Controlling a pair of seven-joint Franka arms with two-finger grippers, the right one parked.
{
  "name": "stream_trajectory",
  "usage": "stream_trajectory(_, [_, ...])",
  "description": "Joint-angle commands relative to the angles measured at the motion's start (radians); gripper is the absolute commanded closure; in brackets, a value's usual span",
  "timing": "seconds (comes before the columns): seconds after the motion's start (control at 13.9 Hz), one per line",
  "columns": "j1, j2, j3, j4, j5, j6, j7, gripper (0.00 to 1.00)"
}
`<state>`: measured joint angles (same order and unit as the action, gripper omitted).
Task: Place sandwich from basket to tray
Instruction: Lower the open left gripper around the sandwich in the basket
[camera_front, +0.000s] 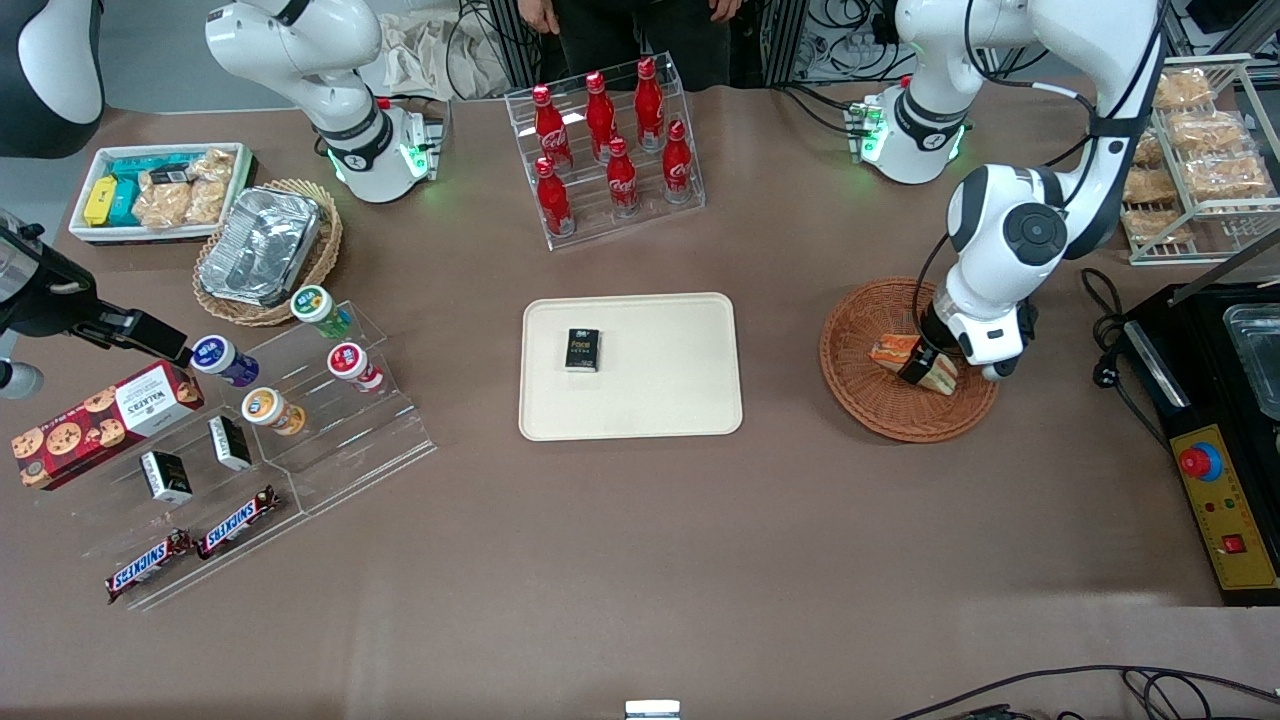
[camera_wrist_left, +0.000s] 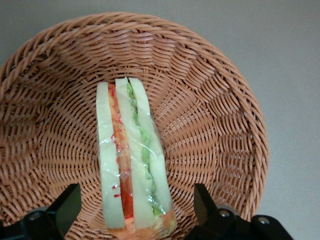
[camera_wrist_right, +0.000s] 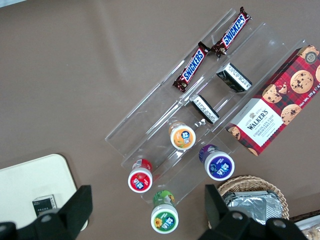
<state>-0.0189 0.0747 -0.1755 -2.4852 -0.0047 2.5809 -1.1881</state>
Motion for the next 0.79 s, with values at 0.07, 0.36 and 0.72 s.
stream_trajectory(0.07, [0.0, 0.016, 0.005, -0.029, 0.002, 0.067, -0.007, 0.0])
stream_trajectory(0.36, [0.0, 0.03, 0.021, -0.04, 0.002, 0.096, 0.004, 0.0])
stream_trajectory(0.72, [0.026, 0.04, 0.028, -0.073, 0.003, 0.156, 0.054, 1.0])
